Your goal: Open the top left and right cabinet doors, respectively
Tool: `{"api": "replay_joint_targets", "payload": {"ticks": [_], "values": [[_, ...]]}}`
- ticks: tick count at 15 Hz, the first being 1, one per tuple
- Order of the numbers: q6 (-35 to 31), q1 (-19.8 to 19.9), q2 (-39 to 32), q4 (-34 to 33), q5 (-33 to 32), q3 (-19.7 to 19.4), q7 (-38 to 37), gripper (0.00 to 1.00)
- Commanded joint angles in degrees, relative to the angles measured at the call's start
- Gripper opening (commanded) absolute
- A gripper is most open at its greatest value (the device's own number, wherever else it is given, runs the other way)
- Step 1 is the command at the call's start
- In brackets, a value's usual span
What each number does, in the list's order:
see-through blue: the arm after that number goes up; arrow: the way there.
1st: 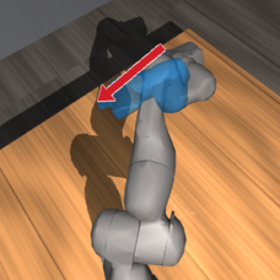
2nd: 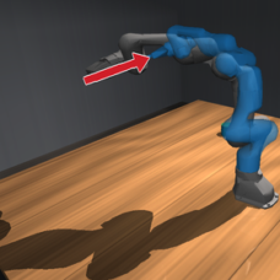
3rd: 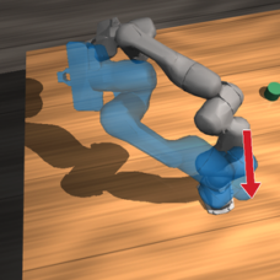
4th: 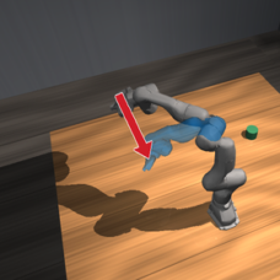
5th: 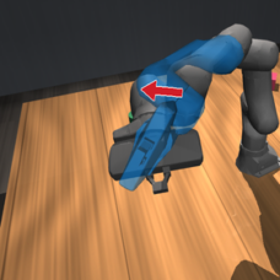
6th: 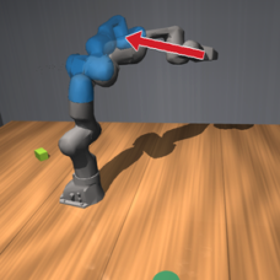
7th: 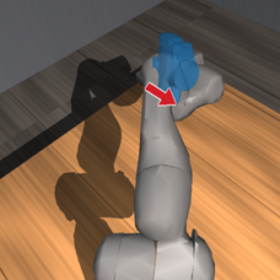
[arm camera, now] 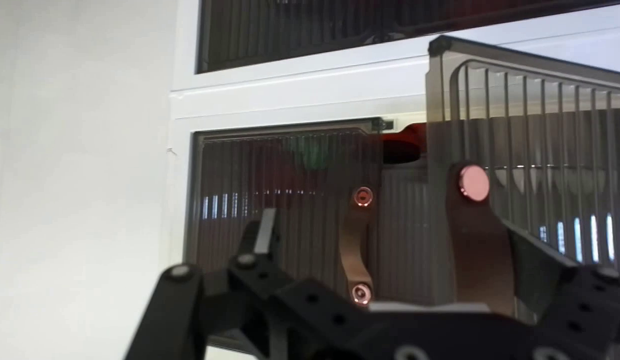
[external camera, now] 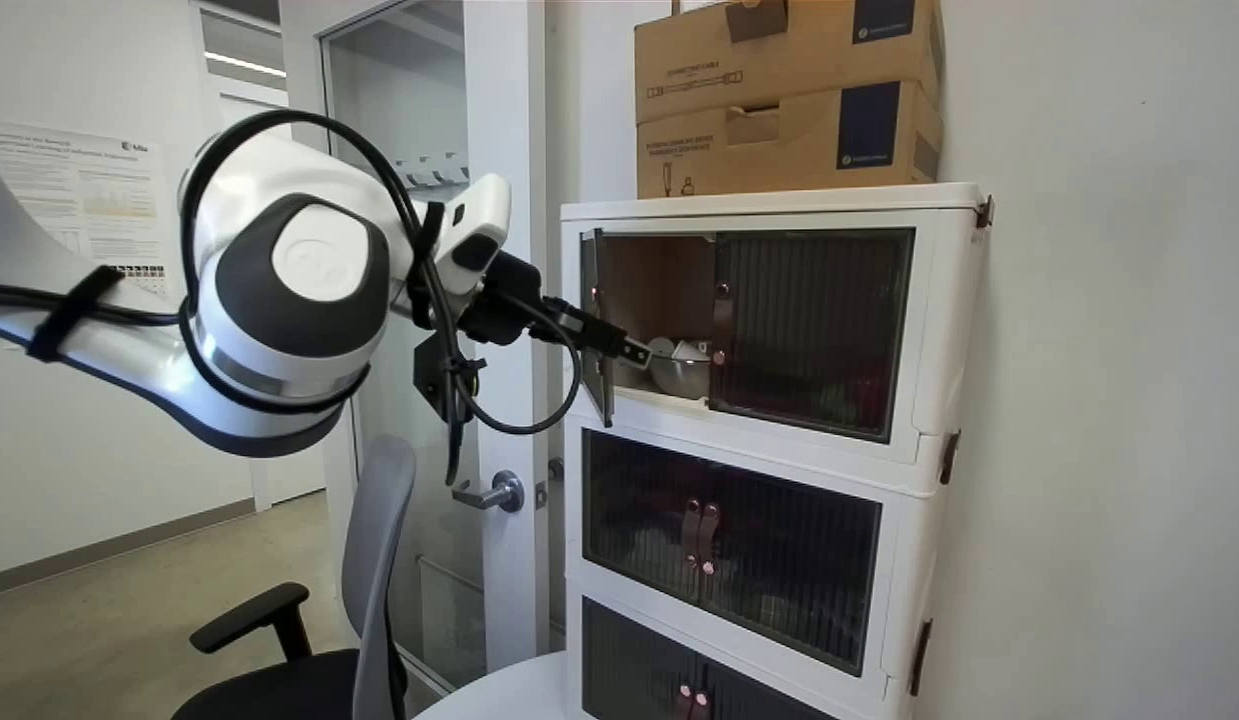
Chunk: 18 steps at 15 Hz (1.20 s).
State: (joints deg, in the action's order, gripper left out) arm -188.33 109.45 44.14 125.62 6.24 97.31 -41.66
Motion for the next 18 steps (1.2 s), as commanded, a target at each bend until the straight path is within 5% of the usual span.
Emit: {"api": "replay_joint_targets", "payload": {"ticks": [1, 6, 18], "values": [[-7.69, -1.04, -13.11, 5.27, -2.47, 2.77, 11.20, 1.00], [-9.91, -1.03, -23.49, 7.83, -5.26, 5.70, 21.17, 1.00], [-4.62, -0.76, -43.50, 9.94, -24.72, 10.35, 19.46, 1.00]]}}
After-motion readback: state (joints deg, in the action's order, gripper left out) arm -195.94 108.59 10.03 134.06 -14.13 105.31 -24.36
